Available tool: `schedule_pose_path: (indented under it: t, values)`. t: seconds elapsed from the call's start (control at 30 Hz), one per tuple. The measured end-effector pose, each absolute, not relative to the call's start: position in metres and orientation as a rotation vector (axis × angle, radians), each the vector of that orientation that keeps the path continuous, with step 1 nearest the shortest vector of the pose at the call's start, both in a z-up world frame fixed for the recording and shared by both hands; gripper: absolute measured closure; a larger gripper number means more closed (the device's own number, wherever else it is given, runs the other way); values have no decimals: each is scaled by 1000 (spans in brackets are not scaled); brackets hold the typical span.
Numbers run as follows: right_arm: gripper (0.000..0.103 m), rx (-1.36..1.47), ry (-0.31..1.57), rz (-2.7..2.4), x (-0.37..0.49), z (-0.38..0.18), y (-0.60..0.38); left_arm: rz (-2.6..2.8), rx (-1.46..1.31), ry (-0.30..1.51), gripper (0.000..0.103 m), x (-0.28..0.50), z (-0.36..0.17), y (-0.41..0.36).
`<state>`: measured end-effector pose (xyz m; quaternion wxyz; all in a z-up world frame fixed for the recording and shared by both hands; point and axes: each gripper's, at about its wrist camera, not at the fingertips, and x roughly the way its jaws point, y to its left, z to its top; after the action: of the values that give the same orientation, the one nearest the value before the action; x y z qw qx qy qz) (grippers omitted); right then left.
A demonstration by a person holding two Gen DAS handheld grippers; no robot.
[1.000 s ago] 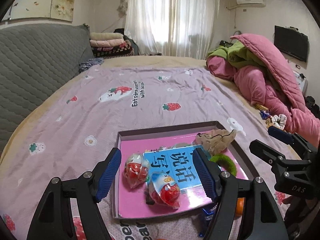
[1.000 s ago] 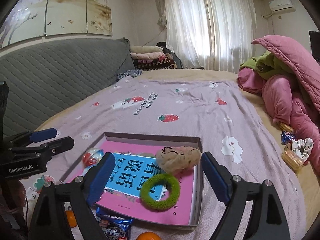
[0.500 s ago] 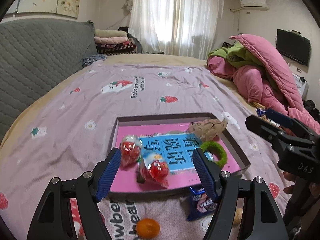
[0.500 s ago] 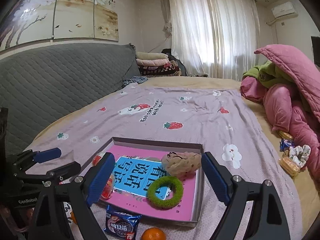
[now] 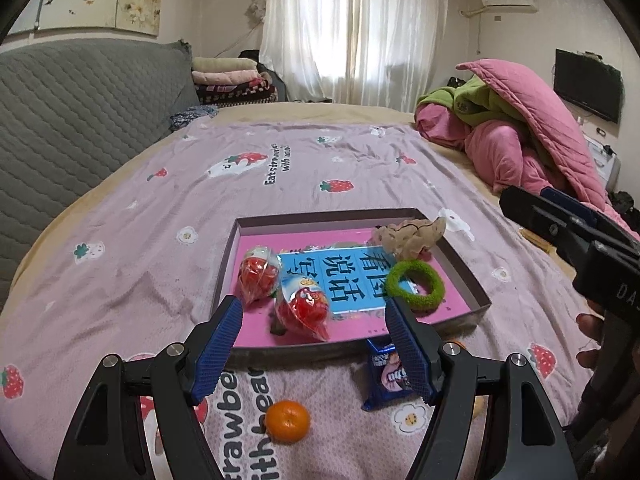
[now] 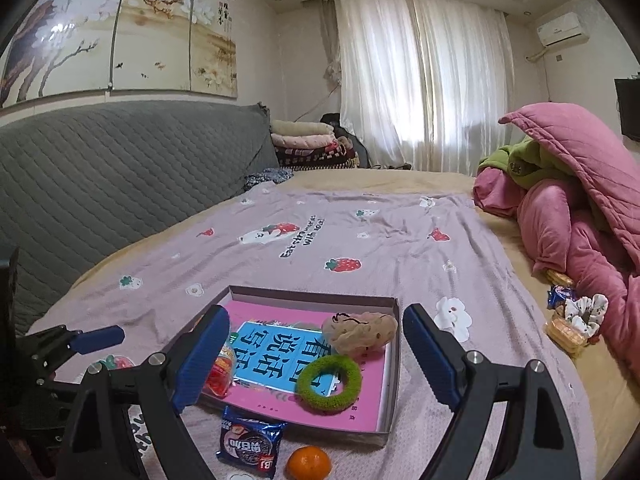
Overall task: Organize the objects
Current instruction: 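Move both grippers toward the cookie pack and walnut beside the tray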
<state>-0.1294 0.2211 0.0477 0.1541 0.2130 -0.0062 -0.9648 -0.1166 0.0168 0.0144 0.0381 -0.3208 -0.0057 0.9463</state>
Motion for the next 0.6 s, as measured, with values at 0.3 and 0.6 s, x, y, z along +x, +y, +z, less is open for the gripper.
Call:
schedule_pose_path:
  t: [0.3,0.6]
  values:
    - [14,610,-30,-2772,-108,46,227,2905,-979,15,28,-103,20,24]
    - [14,639,-20,-2782,-86,38,230,2890,-994,-2,28,-94,21,24]
